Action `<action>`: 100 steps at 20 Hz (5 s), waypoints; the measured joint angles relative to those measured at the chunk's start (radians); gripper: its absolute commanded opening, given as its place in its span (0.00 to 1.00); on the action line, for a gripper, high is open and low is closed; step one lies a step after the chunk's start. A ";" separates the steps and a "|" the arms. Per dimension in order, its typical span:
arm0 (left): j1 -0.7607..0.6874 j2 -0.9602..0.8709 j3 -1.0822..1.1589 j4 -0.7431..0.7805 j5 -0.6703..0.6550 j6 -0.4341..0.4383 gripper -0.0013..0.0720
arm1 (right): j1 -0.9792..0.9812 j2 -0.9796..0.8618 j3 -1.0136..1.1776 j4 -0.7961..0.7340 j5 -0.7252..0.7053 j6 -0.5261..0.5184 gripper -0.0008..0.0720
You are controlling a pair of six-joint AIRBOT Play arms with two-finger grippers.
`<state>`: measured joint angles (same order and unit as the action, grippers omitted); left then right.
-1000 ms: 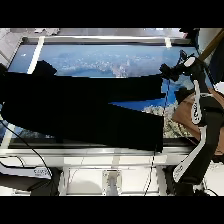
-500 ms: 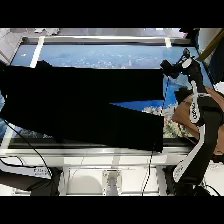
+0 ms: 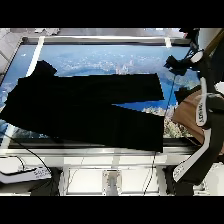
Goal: Fold the clothes and pants, and hang the long-sleeved shirts on hangers.
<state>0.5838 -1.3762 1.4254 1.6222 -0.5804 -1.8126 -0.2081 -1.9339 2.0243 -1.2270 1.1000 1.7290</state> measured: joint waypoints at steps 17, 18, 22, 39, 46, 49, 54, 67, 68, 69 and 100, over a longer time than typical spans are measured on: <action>0.541 0.114 -0.497 -0.380 -0.321 0.392 0.97 | -0.034 0.988 -1.105 0.124 0.251 -0.280 0.62; 0.544 0.075 -0.476 -0.428 -0.325 0.421 0.97 | -0.034 1.021 -1.129 0.159 0.239 -0.274 0.62; 0.546 -0.070 -0.371 -0.572 -0.337 0.507 0.97 | -0.034 1.136 -1.172 0.229 0.192 -0.232 0.62; 0.441 -0.325 -0.188 -0.869 -0.376 0.685 0.04 | -0.034 1.312 -1.188 0.260 0.130 -0.100 0.62; 0.478 -0.185 -0.179 -0.821 -0.467 0.695 0.04 | -0.035 1.321 -1.229 0.015 0.287 -0.032 0.38; 0.499 -0.098 -0.178 -0.795 -0.503 0.697 0.04 | -0.035 1.326 -1.360 -0.059 0.373 -0.003 0.31; 0.510 -0.016 -0.179 -0.784 -0.541 0.698 0.04 | -0.035 1.259 -1.584 -0.038 0.326 -0.010 0.27; 0.513 0.005 -0.178 -0.782 -0.614 0.698 0.04 | -0.039 0.884 -1.461 -0.057 0.286 -0.166 0.67; 0.513 0.005 -0.178 -0.781 -0.616 0.698 0.04 | -0.047 0.883 -1.457 -0.076 0.306 -0.169 0.66; 0.513 0.005 -0.178 -0.781 -0.618 0.698 0.04 | -0.063 0.882 -1.464 -0.090 0.317 -0.173 0.61; 0.480 0.172 -0.160 -0.667 -0.657 0.605 0.03 | -0.254 0.936 -1.239 0.155 0.318 -0.282 0.03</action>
<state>1.0634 -1.2045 1.2652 0.9550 -1.2373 -1.2072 -0.4618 -0.9977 0.7856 -1.0718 1.4178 1.4467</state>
